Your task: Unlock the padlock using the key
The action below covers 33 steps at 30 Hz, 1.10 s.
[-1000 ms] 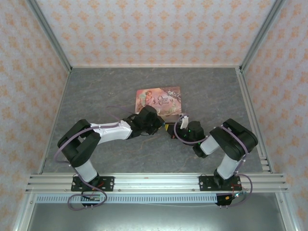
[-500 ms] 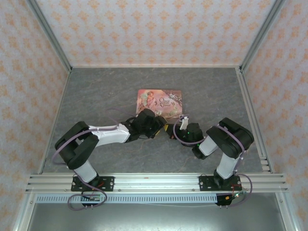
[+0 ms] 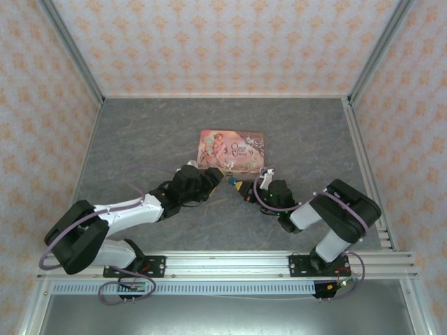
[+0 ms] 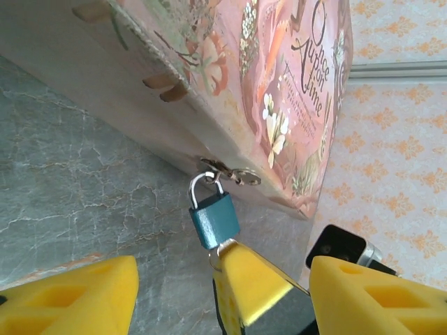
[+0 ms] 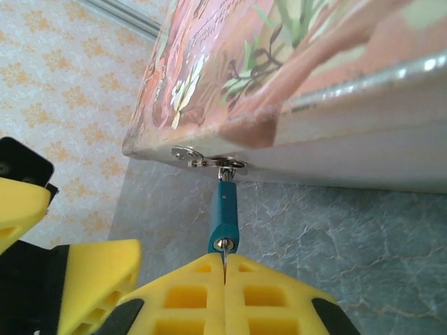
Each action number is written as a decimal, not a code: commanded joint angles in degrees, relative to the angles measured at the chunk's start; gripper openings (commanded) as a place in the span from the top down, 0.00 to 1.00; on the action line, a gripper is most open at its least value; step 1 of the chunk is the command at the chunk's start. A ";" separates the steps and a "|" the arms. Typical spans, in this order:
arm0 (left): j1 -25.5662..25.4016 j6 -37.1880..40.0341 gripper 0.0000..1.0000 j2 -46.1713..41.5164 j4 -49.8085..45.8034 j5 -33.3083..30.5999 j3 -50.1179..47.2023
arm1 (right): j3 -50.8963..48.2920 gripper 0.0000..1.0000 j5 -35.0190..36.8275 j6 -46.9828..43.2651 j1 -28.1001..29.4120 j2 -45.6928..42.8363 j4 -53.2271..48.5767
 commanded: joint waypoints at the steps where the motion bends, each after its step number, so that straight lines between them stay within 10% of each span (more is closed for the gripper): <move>1: 0.22 -0.60 0.35 1.69 7.95 -0.74 -1.46 | 2.59 1.00 1.34 3.03 0.87 -3.67 -6.72; 33: -3.38 -13.55 0.56 15.86 15.76 -1.01 2.39 | 4.36 1.00 0.54 9.99 1.07 -5.21 -10.73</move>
